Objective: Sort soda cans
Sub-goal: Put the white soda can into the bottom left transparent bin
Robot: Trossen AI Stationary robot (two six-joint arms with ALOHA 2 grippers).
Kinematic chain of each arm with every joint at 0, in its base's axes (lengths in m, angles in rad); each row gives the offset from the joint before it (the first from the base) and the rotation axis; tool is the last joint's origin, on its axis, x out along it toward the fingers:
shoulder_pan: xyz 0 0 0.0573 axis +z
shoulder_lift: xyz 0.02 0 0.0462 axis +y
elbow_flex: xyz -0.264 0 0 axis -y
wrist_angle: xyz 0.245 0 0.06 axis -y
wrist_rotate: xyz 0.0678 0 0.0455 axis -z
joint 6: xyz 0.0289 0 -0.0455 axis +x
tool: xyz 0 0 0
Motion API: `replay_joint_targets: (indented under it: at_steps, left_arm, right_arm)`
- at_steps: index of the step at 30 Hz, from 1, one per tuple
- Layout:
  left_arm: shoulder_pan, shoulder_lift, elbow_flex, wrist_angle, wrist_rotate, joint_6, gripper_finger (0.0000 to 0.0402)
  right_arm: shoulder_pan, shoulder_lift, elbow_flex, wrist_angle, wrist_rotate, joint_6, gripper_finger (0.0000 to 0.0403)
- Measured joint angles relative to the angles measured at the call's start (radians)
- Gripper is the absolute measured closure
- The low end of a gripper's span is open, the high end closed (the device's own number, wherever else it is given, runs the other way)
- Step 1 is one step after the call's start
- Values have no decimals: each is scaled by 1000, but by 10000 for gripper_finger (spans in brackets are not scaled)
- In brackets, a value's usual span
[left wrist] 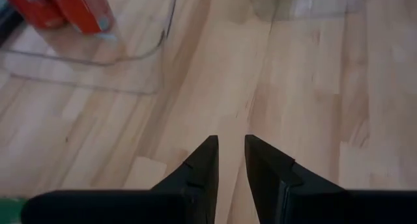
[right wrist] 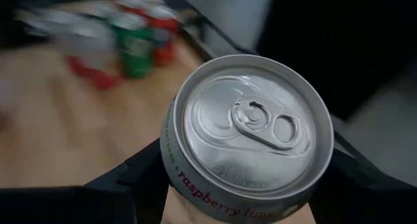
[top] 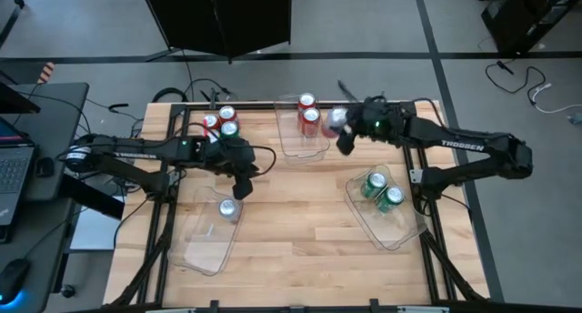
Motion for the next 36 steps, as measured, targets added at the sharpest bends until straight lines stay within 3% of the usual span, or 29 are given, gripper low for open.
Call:
replay_joint_targets:
  at_steps: [7,12,22,36]
  left_arm:
    - [12,-34,0,-27,-6,2,324]
    - [12,-32,0,-55,-28,-2,324]
    - [12,-33,0,-53,-30,-4,324]
    - [12,-32,0,-57,-30,33,324]
  right_arm:
    - [233,98,-1,108,-7,24,130]
    - [324,209,1,207,-43,56,130]
    - [395,454,29,341,-84,144,130]
    - [437,802,368,275,-84,121,130]
